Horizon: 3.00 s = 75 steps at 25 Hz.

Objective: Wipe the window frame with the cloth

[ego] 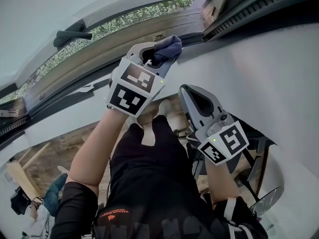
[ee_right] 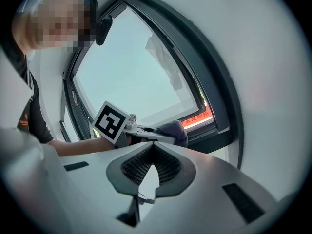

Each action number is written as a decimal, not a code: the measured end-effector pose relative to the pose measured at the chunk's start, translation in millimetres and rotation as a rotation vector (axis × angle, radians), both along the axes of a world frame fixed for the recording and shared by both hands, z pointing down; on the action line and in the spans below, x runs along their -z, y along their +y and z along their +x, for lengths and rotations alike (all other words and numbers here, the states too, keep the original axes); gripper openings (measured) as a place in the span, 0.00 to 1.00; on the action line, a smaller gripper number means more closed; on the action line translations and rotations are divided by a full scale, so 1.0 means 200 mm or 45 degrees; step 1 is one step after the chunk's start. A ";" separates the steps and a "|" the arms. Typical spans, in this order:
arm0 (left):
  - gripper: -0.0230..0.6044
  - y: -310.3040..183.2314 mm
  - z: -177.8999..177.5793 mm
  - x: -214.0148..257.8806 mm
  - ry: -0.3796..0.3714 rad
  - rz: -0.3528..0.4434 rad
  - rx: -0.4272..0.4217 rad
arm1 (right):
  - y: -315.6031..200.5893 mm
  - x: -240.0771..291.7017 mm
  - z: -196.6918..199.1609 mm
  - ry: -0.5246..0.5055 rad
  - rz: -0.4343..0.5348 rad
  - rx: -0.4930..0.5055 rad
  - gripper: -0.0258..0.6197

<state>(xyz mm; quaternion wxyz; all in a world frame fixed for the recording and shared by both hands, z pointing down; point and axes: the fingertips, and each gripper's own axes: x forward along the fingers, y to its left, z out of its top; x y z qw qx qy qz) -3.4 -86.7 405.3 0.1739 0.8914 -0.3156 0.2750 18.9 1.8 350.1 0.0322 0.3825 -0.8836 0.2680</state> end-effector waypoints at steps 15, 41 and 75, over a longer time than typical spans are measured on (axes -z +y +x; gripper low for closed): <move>0.26 0.07 -0.20 0.00 0.007 -0.005 0.045 | 0.01 0.01 -0.18 -0.007 0.003 0.048 0.05; 0.26 -0.06 0.08 0.52 0.154 0.205 -0.076 | -0.05 0.28 0.05 0.007 0.128 -0.065 0.05; 0.26 -0.17 0.39 0.50 0.186 0.222 -0.147 | -0.07 0.19 0.24 0.009 0.063 -0.072 0.05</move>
